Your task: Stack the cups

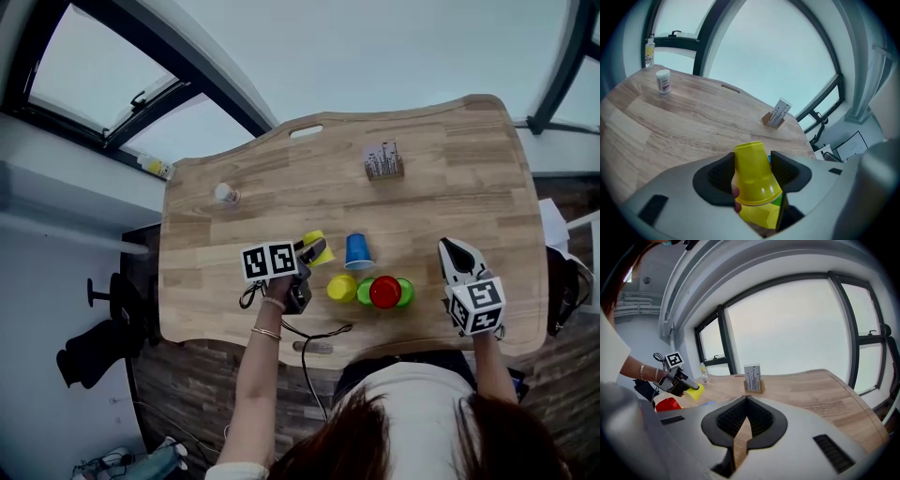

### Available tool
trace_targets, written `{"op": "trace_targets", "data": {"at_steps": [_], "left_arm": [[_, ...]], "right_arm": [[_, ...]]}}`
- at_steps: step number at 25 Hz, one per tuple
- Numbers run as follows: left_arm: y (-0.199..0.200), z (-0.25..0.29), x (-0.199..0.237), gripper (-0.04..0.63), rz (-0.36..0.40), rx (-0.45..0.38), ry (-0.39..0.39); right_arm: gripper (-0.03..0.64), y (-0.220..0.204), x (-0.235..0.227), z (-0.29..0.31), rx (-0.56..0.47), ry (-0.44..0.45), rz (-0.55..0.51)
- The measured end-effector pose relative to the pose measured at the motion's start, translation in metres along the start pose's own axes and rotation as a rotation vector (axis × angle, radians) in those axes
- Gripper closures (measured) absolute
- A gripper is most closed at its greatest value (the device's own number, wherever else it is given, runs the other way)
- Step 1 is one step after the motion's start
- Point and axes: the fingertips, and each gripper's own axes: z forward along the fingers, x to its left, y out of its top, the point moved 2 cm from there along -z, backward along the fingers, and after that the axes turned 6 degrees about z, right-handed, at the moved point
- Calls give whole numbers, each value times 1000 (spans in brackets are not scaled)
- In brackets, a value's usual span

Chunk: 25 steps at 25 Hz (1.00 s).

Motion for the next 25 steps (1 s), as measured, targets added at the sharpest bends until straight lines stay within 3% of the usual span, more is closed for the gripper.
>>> {"op": "trace_targets", "data": {"at_steps": [4,7,25], "left_arm": [[3,-18,-8,337,12,-132,12],[2,-31,-17,337,64,-219,34],[-30,-77,-65,337,364,-563,115]], "right_arm": [[589,0,5,5,1,23,-3],[589,1,9,6,-5,29,-7],[589,4,39,-17,-40,9,-76]]}}
